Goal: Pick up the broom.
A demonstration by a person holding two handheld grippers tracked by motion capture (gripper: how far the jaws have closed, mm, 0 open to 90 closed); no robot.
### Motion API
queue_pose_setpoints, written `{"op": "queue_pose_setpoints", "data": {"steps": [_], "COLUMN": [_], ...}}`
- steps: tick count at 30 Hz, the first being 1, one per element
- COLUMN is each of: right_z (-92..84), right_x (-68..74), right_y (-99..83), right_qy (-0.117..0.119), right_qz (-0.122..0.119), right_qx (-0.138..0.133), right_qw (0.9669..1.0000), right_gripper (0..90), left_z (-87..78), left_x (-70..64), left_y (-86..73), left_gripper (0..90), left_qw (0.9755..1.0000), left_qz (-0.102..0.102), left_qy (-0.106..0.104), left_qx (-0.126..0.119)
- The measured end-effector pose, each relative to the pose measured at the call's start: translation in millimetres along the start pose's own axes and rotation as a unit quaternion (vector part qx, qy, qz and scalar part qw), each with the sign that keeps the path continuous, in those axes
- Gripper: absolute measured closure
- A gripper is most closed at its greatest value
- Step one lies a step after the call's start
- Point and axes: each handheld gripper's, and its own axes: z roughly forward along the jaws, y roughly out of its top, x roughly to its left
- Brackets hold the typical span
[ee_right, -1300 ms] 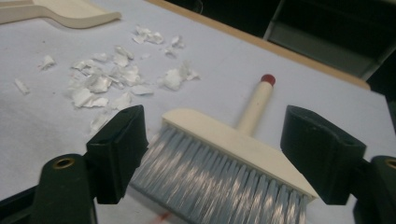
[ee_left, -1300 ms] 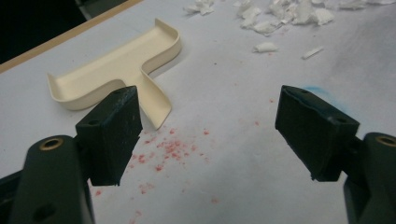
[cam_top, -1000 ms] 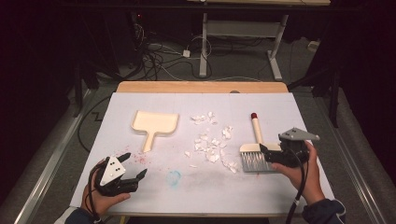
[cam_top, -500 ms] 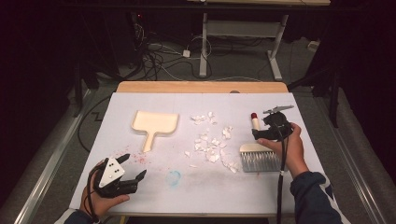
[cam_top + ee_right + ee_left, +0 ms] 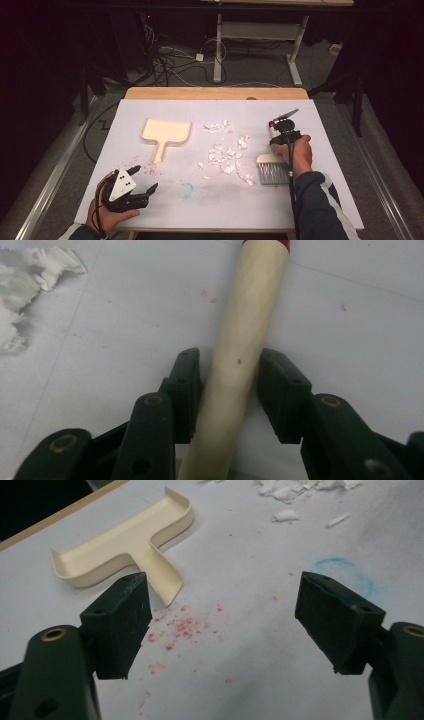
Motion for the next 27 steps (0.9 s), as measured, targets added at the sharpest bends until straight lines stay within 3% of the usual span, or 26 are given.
{"op": "queue_pose_setpoints", "data": {"steps": [6,11,17,21,24,25,27], "right_z": [0.4,0.5,0.1,-3.2,-15.8,-15.8,-28.8], "right_x": [-2.1,1.3,-0.5,-4.7,-14.7,-14.7,-20.1], "right_y": [-0.1,0.2,-2.5,-7.0,-13.4,-13.4,-20.1], "right_qy": [0.009,0.001,0.006,0.015,0.022,0.022,0.017], "right_qz": [0.024,0.022,0.020,0.024,0.032,0.032,0.026], "right_qx": [-0.001,-0.006,-0.019,-0.042,-0.087,-0.087,-0.128], "right_qw": [0.9997,0.9997,0.9996,0.9987,0.9955,0.9955,0.9913], "right_gripper": [65.7,70.9,71.0,71.0,71.0,71.0,71.1], "left_z": [-0.3,2.1,2.5,3.8,4.1,4.2,4.3], "left_x": [-0.6,0.3,1.3,1.8,1.7,1.8,2.5], "left_y": [0.8,1.5,1.0,0.9,0.9,1.1,1.2], "left_gripper": [22.0,22.0,22.0,22.0,21.7,21.7,21.7], "left_qw": [1.0000,0.9999,0.9999,0.9999,0.9998,0.9998,0.9998], "left_qz": [0.002,0.010,-0.001,-0.004,-0.003,-0.002,-0.001], "left_qy": [-0.005,-0.007,-0.010,-0.013,-0.019,-0.020,-0.019], "left_qx": [-0.005,-0.004,-0.002,-0.004,-0.005,-0.004,-0.002]}}
